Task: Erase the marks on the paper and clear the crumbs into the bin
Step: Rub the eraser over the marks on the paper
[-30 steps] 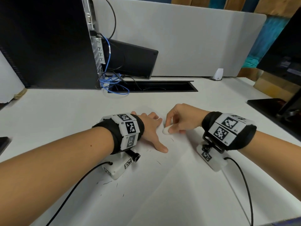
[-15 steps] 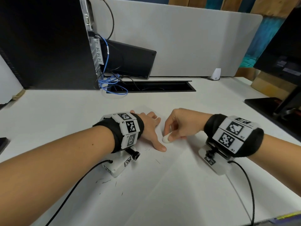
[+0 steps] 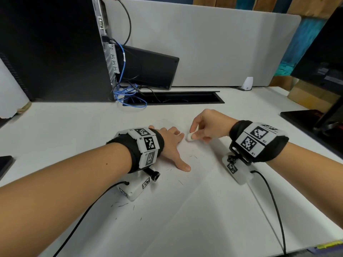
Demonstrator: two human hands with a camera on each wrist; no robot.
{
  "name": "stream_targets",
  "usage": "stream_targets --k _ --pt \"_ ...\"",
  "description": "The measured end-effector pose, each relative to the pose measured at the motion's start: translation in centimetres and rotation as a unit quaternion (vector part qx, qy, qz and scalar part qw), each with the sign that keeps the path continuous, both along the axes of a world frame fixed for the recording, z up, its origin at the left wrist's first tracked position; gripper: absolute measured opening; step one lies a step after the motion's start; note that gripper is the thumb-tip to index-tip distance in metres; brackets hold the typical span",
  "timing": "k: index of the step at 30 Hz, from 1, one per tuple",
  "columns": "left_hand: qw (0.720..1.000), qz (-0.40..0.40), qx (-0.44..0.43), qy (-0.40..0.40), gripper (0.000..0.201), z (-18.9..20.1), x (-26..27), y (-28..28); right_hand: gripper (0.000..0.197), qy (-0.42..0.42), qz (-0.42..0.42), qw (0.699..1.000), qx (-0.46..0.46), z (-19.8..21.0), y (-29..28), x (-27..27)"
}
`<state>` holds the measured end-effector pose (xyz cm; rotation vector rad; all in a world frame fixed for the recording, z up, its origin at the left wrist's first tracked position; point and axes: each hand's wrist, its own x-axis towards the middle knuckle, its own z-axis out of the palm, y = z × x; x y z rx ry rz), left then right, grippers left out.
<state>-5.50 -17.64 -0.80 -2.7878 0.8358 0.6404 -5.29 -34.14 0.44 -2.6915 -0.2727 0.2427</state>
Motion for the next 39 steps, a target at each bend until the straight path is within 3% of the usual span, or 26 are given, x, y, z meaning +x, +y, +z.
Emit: stream_targets --k 4,9,13,16,20,26,30,33,37,39 --pt "1.000 -0.001 -0.003 0.000 0.111 -0.1 0.2 0.1 0.023 0.035 0.020 0.999 -0.008 -0.3 0.0 0.2" --pt "1.000 -0.001 0.000 0.004 0.112 -0.2 0.3 0.1 0.017 0.131 0.086 0.987 0.023 -0.5 0.0 -0.7" --pt "1.000 -0.002 0.002 0.004 0.112 -0.1 0.3 0.0 0.015 0.039 0.038 0.998 -0.022 -0.1 0.0 -0.1" --pt "1.000 -0.004 0.004 0.003 0.112 -0.2 0.3 0.0 0.012 0.108 0.080 0.991 -0.005 -0.1 0.3 -0.7" --pt "1.000 -0.002 0.006 0.007 0.112 -0.1 0.3 -0.1 0.011 0.058 0.053 0.997 -0.023 -0.1 0.3 -0.6" --pt "1.000 -0.002 0.010 0.006 0.112 -0.1 0.3 -0.1 0.016 0.065 0.032 0.997 -0.034 0.2 -0.2 -0.8" --pt "1.000 -0.004 0.011 0.005 0.113 -0.2 0.3 0.0 0.012 0.091 0.060 0.993 -0.036 0.2 0.1 -1.4" --pt "1.000 -0.005 0.015 0.002 0.112 -0.1 0.3 -0.1 0.015 0.036 0.011 0.998 -0.050 0.3 -0.2 -1.0" --pt "1.000 -0.006 0.016 0.000 0.113 -0.2 0.4 -0.1 0.013 0.105 0.054 0.992 -0.052 0.4 -0.2 -1.6" --pt "1.000 -0.006 0.015 -0.002 0.113 -0.2 0.3 -0.2 0.015 0.079 0.029 0.995 -0.044 0.3 -0.6 -1.7"
